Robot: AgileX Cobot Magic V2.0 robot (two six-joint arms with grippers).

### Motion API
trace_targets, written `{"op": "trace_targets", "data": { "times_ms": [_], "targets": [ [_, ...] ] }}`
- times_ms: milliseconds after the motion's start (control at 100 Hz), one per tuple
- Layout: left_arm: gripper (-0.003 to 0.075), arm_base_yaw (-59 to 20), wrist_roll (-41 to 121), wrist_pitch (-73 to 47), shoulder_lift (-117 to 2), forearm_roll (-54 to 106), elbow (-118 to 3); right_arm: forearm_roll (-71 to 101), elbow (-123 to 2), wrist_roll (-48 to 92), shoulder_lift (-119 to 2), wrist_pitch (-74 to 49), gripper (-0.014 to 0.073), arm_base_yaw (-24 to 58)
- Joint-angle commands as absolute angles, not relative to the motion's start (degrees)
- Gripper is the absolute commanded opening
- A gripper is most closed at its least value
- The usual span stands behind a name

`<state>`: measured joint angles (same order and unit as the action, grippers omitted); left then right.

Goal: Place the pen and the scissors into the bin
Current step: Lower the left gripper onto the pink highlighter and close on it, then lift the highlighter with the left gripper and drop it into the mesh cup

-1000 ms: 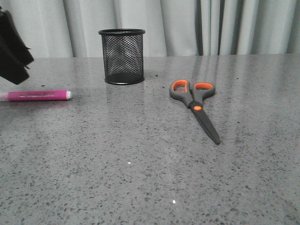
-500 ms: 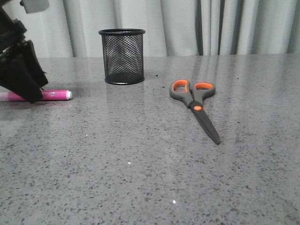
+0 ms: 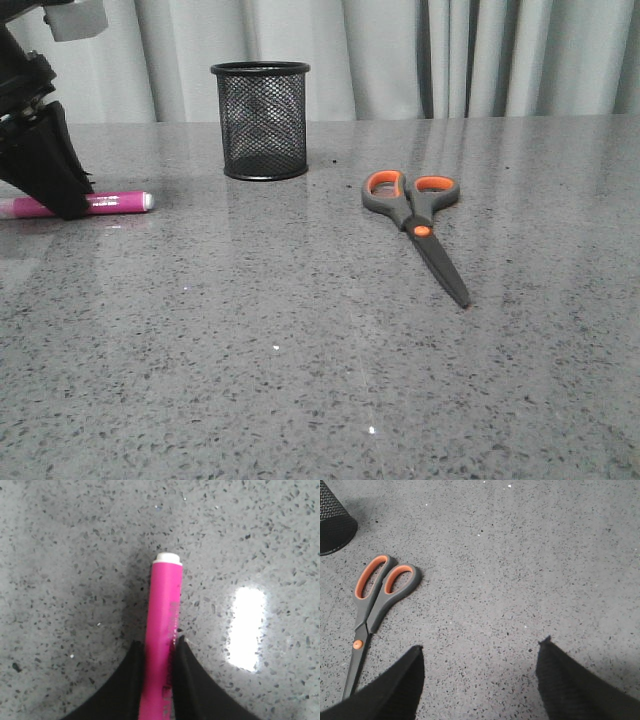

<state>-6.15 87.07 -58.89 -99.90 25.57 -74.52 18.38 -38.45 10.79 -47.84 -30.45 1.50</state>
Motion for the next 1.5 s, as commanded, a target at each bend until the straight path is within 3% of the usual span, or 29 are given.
{"op": "trace_targets", "data": {
  "times_ms": [0, 300, 440, 610, 1300, 1390, 1490],
  "targets": [
    [-0.0019, -6.4, 84.6, -59.9, -97.6, 27.4, -78.0, 18.5, -40.5, 11.4, -47.8, -27.4, 0.0434, 1.7],
    [-0.0019, -6.2, 84.9, -59.7, -95.3, 57.7, -91.8, 18.5, -40.5, 11.4, -47.8, -27.4, 0.0433, 1.7],
    [-0.0019, -6.4, 88.0, -52.3, -95.6, 77.3, -92.3, 18.5, -40.5, 11.4, -47.8, -27.4, 0.0433, 1.7],
    [-0.0019, -7.6, 95.6, -51.4, -99.0, 94.7, -92.3, 18.5, -40.5, 11.4, -47.8, -27.4, 0.0434, 1.7],
    [-0.0014, -12.5, 96.0, -45.8, -108.2, 92.4, -92.3, 18.5, -40.5, 11.4, -47.8, -27.1, 0.0433, 1.7],
    [0.0029, -12.5, 96.0, -45.8, -108.2, 90.0, -92.3, 18.5, -40.5, 11.4, -47.8, -27.1, 0.0433, 1.7],
    [0.0139, -12.5, 96.0, -45.9, -108.2, 89.7, -92.3, 18.5, -40.5, 11.4, -47.8, -27.0, 0.0433, 1.7]
  ]
}}
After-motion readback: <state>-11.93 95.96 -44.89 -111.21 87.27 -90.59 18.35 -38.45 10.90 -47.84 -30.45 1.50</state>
